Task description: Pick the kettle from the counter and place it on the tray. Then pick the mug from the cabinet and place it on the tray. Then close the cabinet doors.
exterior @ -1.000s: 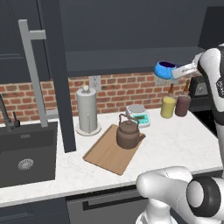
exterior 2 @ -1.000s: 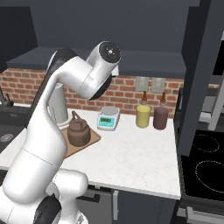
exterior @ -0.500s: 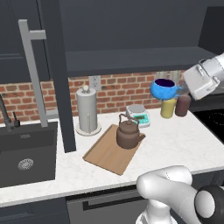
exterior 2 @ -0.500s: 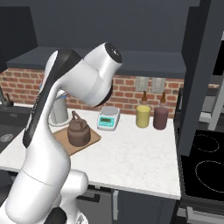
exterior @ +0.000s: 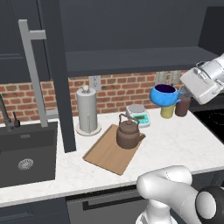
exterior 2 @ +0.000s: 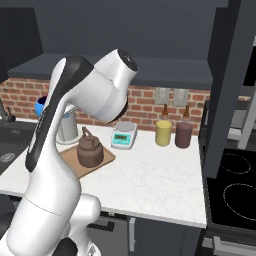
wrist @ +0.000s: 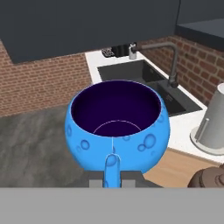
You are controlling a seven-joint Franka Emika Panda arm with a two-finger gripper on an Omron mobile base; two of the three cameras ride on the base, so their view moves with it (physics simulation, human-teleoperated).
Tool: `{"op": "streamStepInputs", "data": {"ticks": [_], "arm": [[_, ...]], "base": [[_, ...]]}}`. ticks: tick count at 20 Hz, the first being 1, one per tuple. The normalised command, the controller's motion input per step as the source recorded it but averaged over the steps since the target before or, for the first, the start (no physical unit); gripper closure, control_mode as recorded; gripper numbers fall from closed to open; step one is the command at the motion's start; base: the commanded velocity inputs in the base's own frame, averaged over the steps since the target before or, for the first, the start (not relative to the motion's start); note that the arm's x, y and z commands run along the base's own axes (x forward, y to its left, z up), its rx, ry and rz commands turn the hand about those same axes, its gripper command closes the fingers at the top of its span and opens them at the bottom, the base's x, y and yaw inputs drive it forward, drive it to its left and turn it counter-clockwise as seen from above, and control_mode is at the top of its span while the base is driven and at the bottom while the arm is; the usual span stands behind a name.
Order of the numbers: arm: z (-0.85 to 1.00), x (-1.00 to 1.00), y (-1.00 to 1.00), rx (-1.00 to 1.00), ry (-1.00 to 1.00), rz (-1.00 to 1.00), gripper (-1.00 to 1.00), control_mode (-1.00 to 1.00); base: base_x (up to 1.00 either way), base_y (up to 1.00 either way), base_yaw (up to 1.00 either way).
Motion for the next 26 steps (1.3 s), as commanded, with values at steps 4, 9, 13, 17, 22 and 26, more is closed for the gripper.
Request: {"op": "streamStepInputs", "data": {"ticks": [4,9,13,17,22,26], "arm": [[-0.47,0.0,0.28,0.0,-0.03,0.0,1.0,-1.0],[-0.68,0.0,0.48,0.0,-0.05,0.0,1.0,-1.0],[-0.71,0.0,0.53,0.0,-0.05,0.0,1.0,-1.0],[-0.67,0.0,0.47,0.0,-0.02,0.0,1.0,-1.0],[-0.44,0.1,0.21,0.01,0.0,0.0,1.0,-1.0],[-0.28,0.19,0.04,0.0,0.0,0.0,1.0,-1.0]], "base": [[0.0,0.0,0.0],[0.0,0.0,0.0],[0.0,0.0,0.0],[0.0,0.0,0.0],[0.0,0.0,0.0],[0.0,0.0,0.0]]}}
